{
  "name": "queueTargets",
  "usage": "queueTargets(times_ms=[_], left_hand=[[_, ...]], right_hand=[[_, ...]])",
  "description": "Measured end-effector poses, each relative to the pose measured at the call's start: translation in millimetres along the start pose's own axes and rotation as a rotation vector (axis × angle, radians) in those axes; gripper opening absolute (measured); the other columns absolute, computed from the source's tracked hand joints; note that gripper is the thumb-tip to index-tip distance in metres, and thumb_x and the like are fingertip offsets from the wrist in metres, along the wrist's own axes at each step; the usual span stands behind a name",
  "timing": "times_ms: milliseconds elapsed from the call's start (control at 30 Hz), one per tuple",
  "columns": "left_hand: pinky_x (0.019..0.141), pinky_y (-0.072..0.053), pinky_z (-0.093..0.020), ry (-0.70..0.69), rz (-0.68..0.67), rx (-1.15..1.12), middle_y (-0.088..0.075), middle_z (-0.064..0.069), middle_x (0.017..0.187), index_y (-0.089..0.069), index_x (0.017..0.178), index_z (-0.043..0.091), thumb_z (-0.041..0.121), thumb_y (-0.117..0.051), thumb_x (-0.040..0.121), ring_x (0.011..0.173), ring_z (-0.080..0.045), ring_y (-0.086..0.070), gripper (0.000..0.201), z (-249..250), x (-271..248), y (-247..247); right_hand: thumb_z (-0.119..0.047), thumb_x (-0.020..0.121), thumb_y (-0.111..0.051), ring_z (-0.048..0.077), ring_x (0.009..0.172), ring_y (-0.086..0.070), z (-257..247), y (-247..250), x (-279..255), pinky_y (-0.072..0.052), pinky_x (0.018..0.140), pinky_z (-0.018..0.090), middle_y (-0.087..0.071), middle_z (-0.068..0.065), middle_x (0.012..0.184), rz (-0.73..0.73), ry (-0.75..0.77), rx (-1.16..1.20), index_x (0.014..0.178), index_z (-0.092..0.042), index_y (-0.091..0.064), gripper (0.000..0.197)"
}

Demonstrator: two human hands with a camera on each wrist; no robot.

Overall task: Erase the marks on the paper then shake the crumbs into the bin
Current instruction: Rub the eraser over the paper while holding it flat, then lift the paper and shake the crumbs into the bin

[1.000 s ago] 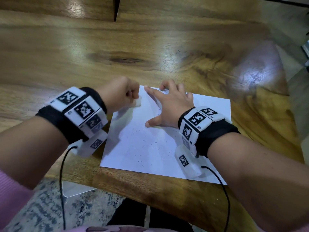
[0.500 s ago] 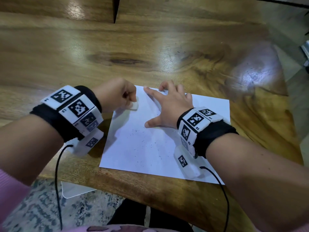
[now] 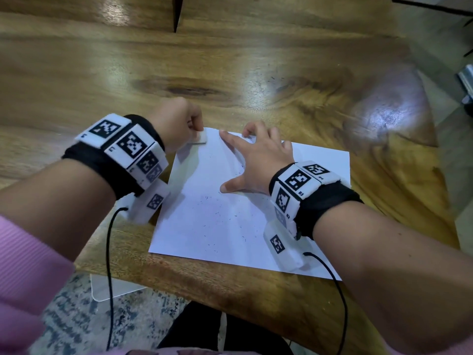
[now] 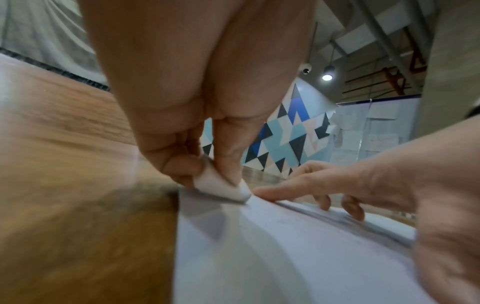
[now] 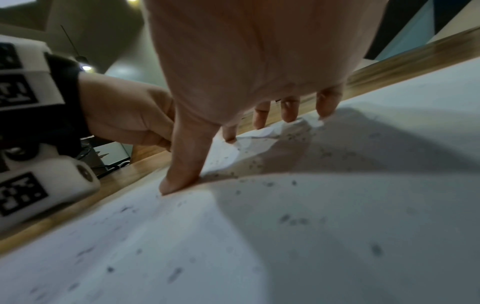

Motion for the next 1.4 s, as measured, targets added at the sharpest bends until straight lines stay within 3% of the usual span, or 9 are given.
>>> queueTargets(times_ms=[133,300,467,633,800,900,1033,1233,1400], left_hand=[[0.055,-0.034,-0.024,-0.016,-0.15,-0.007,-0.051,0.003,0.063,-0.061,0.075,0.012,0.004,-0.064,0.076,0.063,-0.017,-0.048,0.009,7.3,-0.3,-4.5],[0.053,-0.035,-0.023,-0.023,0.007,-0.054,-0.045,0.008,0.06,-0.064,0.08,0.008,0.006,-0.064,0.076,0.071,-0.018,-0.049,0.005,24.4,7.0,-9.9],[0.05,-0.031,-0.02,-0.057,-0.133,-0.041,-0.046,0.009,0.058,-0.059,0.07,0.016,0.004,-0.065,0.074,0.055,-0.007,-0.042,0.014,22.8,-2.1,-18.8],[0.065,-0.035,-0.025,-0.054,0.035,-0.043,-0.054,-0.003,0.074,-0.065,0.083,0.004,0.005,-0.063,0.077,0.072,-0.019,-0.049,0.007,32.6,4.4,-15.2],[0.051,-0.032,-0.021,-0.038,-0.22,-0.015,-0.048,0.008,0.059,-0.056,0.063,0.019,0.002,-0.064,0.074,0.055,-0.011,-0.044,0.022,25.9,-9.7,-20.3],[0.062,-0.036,-0.024,-0.047,-0.074,-0.013,-0.057,0.001,0.071,-0.065,0.079,0.01,0.003,-0.063,0.076,0.07,-0.019,-0.05,0.008,27.7,-1.4,-16.3],[0.068,-0.033,-0.024,-0.048,0.109,-0.001,-0.054,-0.004,0.077,-0.065,0.085,0.003,-0.002,-0.056,0.078,0.08,-0.025,-0.052,0.013,27.9,8.8,-12.0],[0.058,-0.037,-0.021,-0.087,-0.214,0.011,-0.052,0.006,0.06,-0.063,0.065,0.017,0.002,-0.066,0.073,0.063,-0.017,-0.05,0.017,16.8,-9.8,-15.7],[0.046,-0.034,-0.008,-0.046,0.136,-0.084,-0.057,-0.002,0.069,-0.07,0.083,0.011,0.009,-0.069,0.073,0.069,-0.015,-0.05,0.01,21.9,26.1,16.2]], right_hand=[[-0.063,0.06,-0.075,0.018,0.121,-0.021,0.5,-0.4,1.0,-0.022,0.089,0.03,-0.021,-0.007,0.134,0.008,-0.001,0.042,0.144,-0.05,-0.017,0.103],[-0.063,0.059,-0.076,0.017,0.121,-0.022,0.1,-2.2,-1.2,-0.024,0.087,0.029,-0.025,-0.008,0.133,0.041,-0.006,0.054,0.145,-0.045,-0.021,0.104],[-0.063,0.062,-0.075,0.02,0.123,-0.022,-0.6,-1.1,-2.2,-0.026,0.091,0.032,-0.023,-0.006,0.136,0.022,0.0,0.036,0.146,-0.044,-0.016,0.104],[-0.065,0.06,-0.075,0.019,0.124,-0.022,-0.8,-0.5,-1.2,-0.028,0.091,0.032,-0.023,-0.007,0.138,0.023,-0.006,0.029,0.149,-0.038,-0.013,0.111],[-0.065,0.06,-0.075,0.02,0.125,-0.023,-0.9,-1.4,-0.7,-0.029,0.092,0.033,-0.023,-0.007,0.138,0.021,-0.011,0.025,0.149,-0.038,-0.012,0.112],[-0.065,0.06,-0.075,0.019,0.125,-0.022,-1.0,-1.2,-1.5,-0.028,0.092,0.032,-0.024,-0.008,0.138,0.024,-0.014,0.03,0.149,-0.037,-0.011,0.113],[-0.065,0.061,-0.074,0.02,0.125,-0.022,-1.3,-0.2,-1.6,-0.027,0.093,0.032,-0.024,-0.008,0.139,0.023,-0.012,0.025,0.15,-0.036,-0.011,0.113],[-0.065,0.06,-0.075,0.021,0.124,-0.022,-2.0,-0.4,-2.8,-0.028,0.094,0.033,-0.023,-0.008,0.138,0.02,-0.021,0.03,0.149,-0.036,-0.013,0.112],[-0.065,0.061,-0.074,0.021,0.123,-0.02,-2.8,-1.6,-7.8,-0.027,0.094,0.034,-0.022,-0.009,0.139,0.042,-0.02,0.031,0.148,-0.035,-0.015,0.109]])
Point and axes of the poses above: each hand's wrist, its own x-axis towards the middle knuckle, its own y-axis out of the back of the hand, z = x × y, the point moved 2 cm from there along x, towards the middle knuckle
